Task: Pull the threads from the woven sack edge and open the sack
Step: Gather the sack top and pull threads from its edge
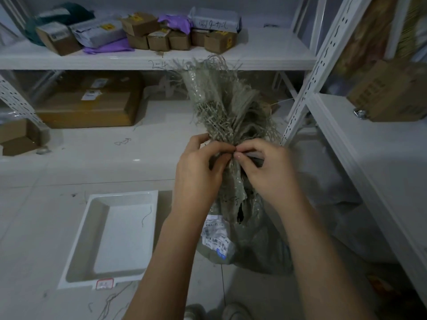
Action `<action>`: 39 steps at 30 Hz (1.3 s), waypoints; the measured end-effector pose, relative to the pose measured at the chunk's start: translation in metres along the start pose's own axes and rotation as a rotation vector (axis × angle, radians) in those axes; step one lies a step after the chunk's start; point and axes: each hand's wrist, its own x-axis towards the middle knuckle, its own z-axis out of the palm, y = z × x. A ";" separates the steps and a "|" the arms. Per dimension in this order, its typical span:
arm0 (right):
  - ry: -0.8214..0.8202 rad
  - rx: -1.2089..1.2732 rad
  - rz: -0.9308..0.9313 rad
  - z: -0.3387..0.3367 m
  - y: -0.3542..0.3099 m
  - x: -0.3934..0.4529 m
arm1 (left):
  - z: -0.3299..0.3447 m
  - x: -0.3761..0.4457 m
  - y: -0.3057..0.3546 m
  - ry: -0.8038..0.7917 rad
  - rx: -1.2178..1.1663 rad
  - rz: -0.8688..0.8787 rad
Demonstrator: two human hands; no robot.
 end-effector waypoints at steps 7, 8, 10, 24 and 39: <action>0.008 0.045 0.018 -0.003 0.002 0.002 | 0.009 0.002 -0.005 0.076 0.058 0.090; 0.005 0.042 0.006 -0.003 0.001 0.002 | 0.008 0.002 -0.006 0.091 0.048 0.098; -0.005 0.030 -0.021 -0.004 0.000 0.002 | 0.007 0.002 -0.007 0.109 0.010 0.107; -0.032 0.153 0.031 -0.014 0.000 0.000 | 0.001 0.004 0.001 0.110 -0.352 -0.128; -0.029 0.124 0.016 -0.014 -0.001 -0.001 | -0.003 0.004 0.001 0.041 -0.360 -0.082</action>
